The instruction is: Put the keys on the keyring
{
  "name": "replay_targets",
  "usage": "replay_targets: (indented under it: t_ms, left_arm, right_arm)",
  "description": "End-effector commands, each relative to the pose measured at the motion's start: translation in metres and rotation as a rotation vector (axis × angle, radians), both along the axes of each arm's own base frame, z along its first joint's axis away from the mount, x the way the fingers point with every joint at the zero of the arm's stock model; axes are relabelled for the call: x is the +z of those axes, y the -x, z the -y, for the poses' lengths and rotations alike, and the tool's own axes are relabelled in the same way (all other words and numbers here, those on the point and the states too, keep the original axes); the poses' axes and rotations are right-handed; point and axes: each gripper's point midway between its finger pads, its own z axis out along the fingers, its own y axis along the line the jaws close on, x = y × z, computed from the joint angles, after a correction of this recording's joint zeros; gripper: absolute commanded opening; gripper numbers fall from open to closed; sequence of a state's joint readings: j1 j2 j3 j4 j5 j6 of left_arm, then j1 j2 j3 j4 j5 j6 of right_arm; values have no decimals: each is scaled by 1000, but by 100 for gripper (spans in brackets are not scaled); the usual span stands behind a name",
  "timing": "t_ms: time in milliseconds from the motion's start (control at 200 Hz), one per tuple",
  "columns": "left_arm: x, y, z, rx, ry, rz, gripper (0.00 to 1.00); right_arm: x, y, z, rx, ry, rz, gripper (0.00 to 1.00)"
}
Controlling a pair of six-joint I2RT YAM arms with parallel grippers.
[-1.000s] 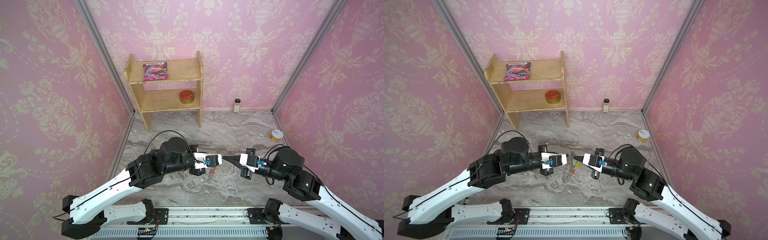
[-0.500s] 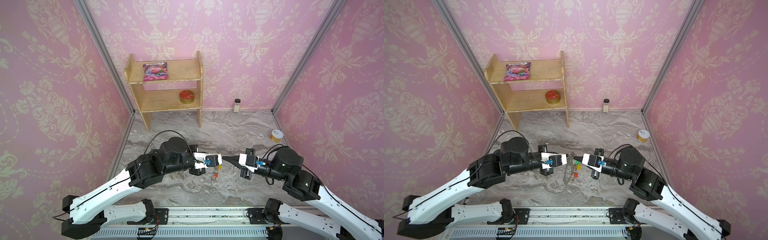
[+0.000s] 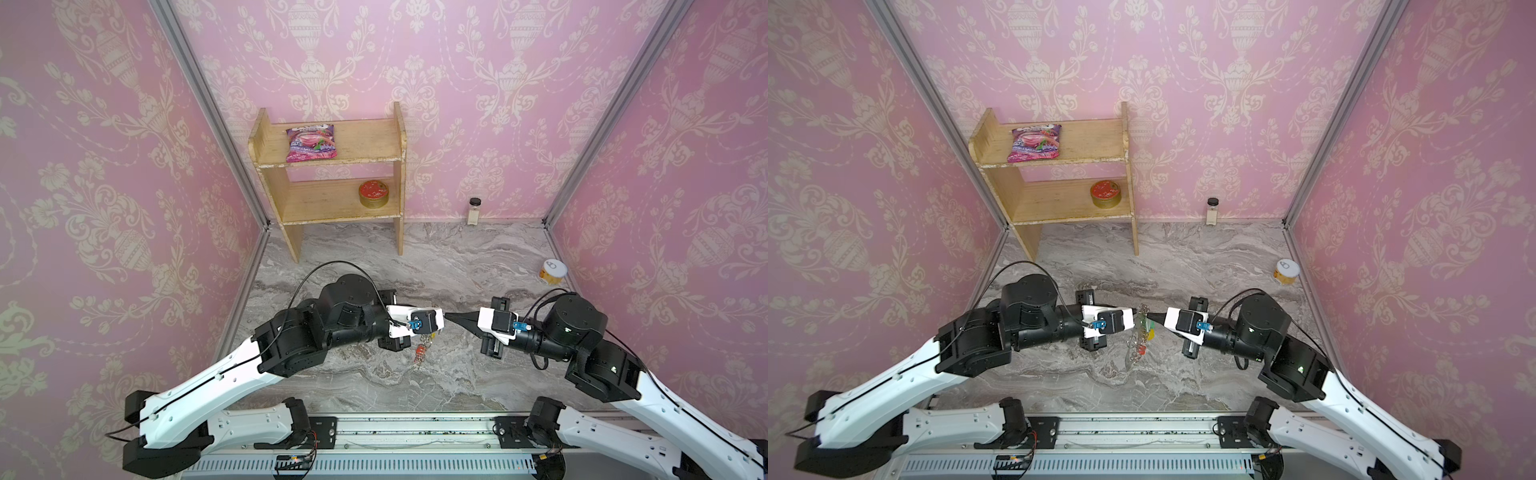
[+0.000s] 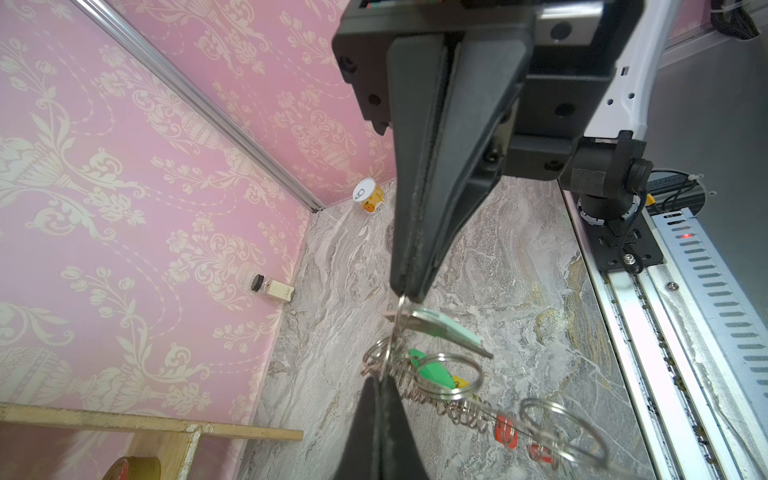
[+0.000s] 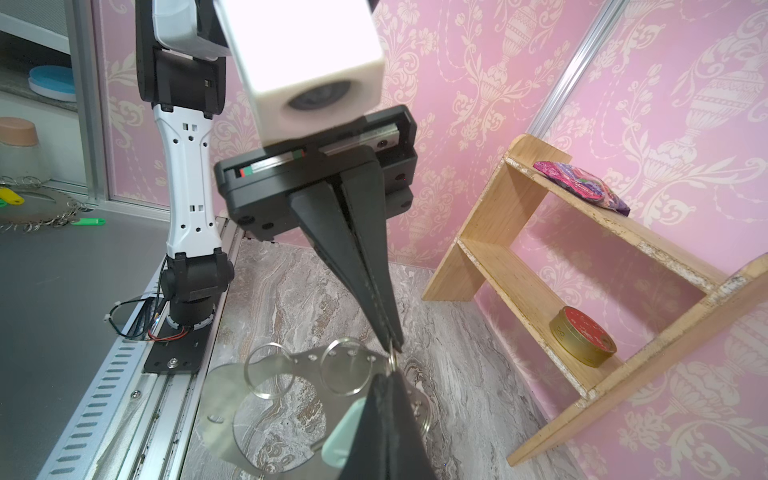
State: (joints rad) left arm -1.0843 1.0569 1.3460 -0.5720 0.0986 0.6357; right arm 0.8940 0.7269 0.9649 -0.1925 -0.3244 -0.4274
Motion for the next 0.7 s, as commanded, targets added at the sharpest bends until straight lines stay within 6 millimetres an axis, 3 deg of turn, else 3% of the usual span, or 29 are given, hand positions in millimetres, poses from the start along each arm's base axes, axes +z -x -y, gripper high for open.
replay_targets:
  t_ms: [0,696]
  left_arm:
    - [19,6,0,-24,39,28,0]
    - [21,11,0,-42,40,32,0]
  right_arm:
    - [17,5,2,8,-30,45,0]
    - [13,-1,0,-10,-14,37,0]
